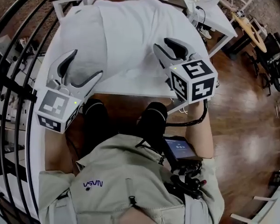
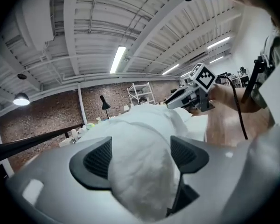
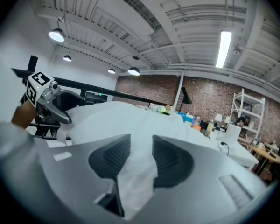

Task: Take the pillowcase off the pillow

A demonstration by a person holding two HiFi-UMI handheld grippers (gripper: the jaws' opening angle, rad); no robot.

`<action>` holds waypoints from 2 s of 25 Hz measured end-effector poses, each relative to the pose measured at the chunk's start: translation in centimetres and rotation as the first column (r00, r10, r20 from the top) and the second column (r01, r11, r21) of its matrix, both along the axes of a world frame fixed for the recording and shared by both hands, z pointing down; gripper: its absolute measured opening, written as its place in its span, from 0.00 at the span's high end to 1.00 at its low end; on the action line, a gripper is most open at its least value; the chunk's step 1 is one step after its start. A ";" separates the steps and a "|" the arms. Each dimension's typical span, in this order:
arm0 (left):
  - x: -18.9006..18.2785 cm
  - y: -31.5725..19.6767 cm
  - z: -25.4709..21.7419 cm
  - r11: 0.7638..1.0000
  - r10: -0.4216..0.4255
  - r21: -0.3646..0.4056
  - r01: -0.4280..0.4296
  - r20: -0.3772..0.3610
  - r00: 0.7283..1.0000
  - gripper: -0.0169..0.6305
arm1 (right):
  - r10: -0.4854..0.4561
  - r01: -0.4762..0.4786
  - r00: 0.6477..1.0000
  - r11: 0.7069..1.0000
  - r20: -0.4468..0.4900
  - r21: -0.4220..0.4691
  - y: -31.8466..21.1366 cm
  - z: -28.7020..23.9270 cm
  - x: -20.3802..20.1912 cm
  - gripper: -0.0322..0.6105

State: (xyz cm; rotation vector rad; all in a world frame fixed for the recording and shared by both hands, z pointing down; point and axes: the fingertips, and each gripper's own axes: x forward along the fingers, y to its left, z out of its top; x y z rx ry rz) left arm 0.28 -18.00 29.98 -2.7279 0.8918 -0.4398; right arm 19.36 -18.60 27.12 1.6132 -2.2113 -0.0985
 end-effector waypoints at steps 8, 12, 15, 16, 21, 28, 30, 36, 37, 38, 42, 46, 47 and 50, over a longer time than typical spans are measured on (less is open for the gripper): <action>0.3 -0.5 4.3 0.998 -0.063 0.027 0.060 0.155 0.986 0.37 | -0.036 0.041 0.999 0.990 0.036 -0.136 1.3 6.7 -3.8 0.69; 0.0 -1.1 5.0 0.995 -0.090 0.048 0.083 0.164 0.982 0.55 | -0.001 0.009 0.999 0.989 0.053 -0.146 -0.2 8.5 -5.3 0.65; 0.0 -0.7 4.1 0.993 -0.101 0.083 0.090 0.149 0.984 0.67 | 0.052 -0.049 0.998 0.994 0.031 -0.094 -1.5 8.3 -5.4 0.66; 0.0 -0.6 3.9 0.991 -0.105 0.097 0.092 0.145 0.984 0.71 | 0.063 -0.061 0.998 0.995 0.026 -0.074 -1.6 8.2 -5.5 0.69; -0.4 -0.9 2.9 0.988 -0.115 0.118 0.103 0.096 0.989 0.84 | 0.089 -0.088 0.996 0.995 0.030 -0.043 -0.4 8.4 -5.1 0.93; -4.6 -2.5 -0.3 0.985 -0.145 0.090 0.150 -0.054 0.988 0.86 | 0.174 -0.173 0.984 0.985 0.040 -0.022 1.0 7.5 -0.7 0.94; -6.7 -3.4 -1.8 0.977 -0.174 0.108 0.181 -0.076 0.982 0.88 | 0.202 -0.202 0.978 0.979 0.055 -0.001 1.0 6.6 0.6 0.94; -10.9 -5.5 -3.3 0.965 -0.229 0.104 0.242 -0.119 0.966 0.91 | 0.236 -0.241 0.967 0.969 0.095 0.049 1.9 3.8 3.1 0.94; -11.2 -5.7 -2.9 0.965 -0.234 0.091 0.246 -0.125 0.964 0.91 | 0.239 -0.245 0.964 0.969 0.114 0.042 2.2 3.9 3.6 0.94; -11.5 -5.8 -2.3 0.966 -0.235 0.074 0.246 -0.131 0.963 0.91 | 0.240 -0.246 0.962 0.969 0.132 0.031 2.4 4.2 4.1 0.94; -11.3 -5.4 1.6 0.977 -0.213 -0.052 0.208 -0.157 0.964 0.92 | 0.234 -0.232 0.962 0.972 0.138 -0.029 3.0 6.7 4.2 0.94; -9.4 -2.7 3.4 0.989 -0.115 -0.111 0.100 -0.136 0.984 0.81 | 0.102 -0.086 0.987 0.988 0.122 -0.129 3.9 8.5 2.7 0.90; -8.9 -2.0 2.9 0.992 -0.090 -0.100 0.078 -0.123 0.988 0.76 | 0.048 -0.027 0.989 0.988 0.139 -0.151 4.3 8.4 2.3 0.86; -7.6 0.6 0.7 0.999 0.009 -0.049 -0.014 -0.095 0.995 0.61 | -0.119 0.150 0.976 0.974 0.182 -0.172 6.3 6.8 0.5 0.70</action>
